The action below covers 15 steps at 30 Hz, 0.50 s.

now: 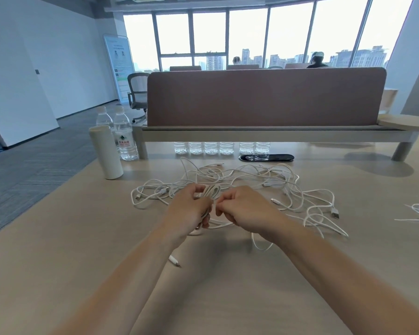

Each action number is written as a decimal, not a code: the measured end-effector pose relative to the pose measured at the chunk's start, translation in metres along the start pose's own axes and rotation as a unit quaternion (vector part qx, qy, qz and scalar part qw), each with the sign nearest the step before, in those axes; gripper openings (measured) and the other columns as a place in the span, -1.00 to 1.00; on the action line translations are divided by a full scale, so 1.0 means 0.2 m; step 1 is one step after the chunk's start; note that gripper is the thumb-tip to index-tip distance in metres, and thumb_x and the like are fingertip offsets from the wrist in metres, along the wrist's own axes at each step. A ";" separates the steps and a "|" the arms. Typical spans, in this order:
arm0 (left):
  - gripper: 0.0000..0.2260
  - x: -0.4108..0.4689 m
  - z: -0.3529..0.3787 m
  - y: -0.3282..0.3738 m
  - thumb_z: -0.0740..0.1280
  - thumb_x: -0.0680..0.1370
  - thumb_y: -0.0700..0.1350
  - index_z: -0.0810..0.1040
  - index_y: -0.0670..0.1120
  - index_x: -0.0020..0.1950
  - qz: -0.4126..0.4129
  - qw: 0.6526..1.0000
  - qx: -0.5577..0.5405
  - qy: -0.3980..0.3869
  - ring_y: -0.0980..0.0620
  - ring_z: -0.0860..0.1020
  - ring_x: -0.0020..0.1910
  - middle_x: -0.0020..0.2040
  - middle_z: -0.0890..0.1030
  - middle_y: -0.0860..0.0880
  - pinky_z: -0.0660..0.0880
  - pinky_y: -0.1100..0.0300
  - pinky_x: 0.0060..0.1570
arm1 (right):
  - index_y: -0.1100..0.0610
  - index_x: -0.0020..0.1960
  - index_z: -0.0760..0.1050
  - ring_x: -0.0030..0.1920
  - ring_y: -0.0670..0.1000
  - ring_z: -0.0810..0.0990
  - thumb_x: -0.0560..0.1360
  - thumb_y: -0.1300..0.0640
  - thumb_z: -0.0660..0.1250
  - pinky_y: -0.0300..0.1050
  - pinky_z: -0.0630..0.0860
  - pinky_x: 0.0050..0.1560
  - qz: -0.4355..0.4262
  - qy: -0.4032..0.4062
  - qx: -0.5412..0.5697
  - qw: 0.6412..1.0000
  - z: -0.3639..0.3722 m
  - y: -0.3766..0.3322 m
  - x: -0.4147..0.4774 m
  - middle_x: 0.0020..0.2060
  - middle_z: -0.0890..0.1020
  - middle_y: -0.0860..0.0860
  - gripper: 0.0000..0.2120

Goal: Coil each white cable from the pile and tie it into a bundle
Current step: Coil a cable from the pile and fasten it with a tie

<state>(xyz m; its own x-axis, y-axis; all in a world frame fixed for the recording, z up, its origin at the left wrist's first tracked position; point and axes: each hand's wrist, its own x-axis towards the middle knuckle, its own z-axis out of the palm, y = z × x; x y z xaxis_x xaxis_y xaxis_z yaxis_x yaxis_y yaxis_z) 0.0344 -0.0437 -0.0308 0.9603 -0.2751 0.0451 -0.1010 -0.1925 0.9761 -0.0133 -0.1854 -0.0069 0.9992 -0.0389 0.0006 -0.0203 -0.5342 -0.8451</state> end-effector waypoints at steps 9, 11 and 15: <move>-0.88 -0.01 -0.05 0.01 0.28 0.56 -0.32 0.53 -0.23 0.08 -0.006 0.999 -0.041 -0.019 -0.05 0.47 -0.49 -0.38 0.54 -0.11 0.37 0.18 -0.46 | 0.21 -0.27 0.56 -0.58 -0.09 0.23 0.50 0.31 0.26 -0.19 0.18 -0.46 -0.027 -0.036 0.053 0.998 -0.04 -0.02 -0.04 -0.63 0.36 -0.05 -0.80; -0.87 -0.01 -0.06 0.02 0.29 0.57 -0.32 0.54 -0.23 0.09 -0.001 0.999 -0.033 -0.019 -0.05 0.48 -0.49 -0.36 0.56 -0.11 0.40 0.19 -0.48 | 0.21 -0.26 0.55 -0.58 -0.09 0.24 0.52 0.31 0.26 -0.22 0.19 -0.46 -0.033 -0.043 0.057 0.997 -0.05 -0.02 -0.05 -0.63 0.36 -0.06 -0.80; -0.92 -0.02 -0.06 0.06 0.29 0.60 -0.27 0.55 -0.19 0.07 0.008 1.000 -0.006 -0.019 -0.05 0.54 -0.47 -0.33 0.62 -0.05 0.42 0.19 -0.48 | 0.16 -0.22 0.56 -0.52 -0.06 0.30 0.57 0.23 0.27 -0.16 0.27 -0.38 -0.047 -0.033 -0.015 0.998 -0.07 0.01 -0.02 -0.59 0.42 -0.09 -0.80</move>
<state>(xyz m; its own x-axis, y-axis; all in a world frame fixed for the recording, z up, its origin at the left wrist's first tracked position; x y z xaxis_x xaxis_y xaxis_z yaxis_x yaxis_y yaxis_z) 0.0316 -0.0331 -0.0171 0.9480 -0.3137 0.0531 -0.1131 -0.1760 0.9779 -0.0172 -0.1970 -0.0008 0.9968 0.0673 0.0434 0.0737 -0.5587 -0.8261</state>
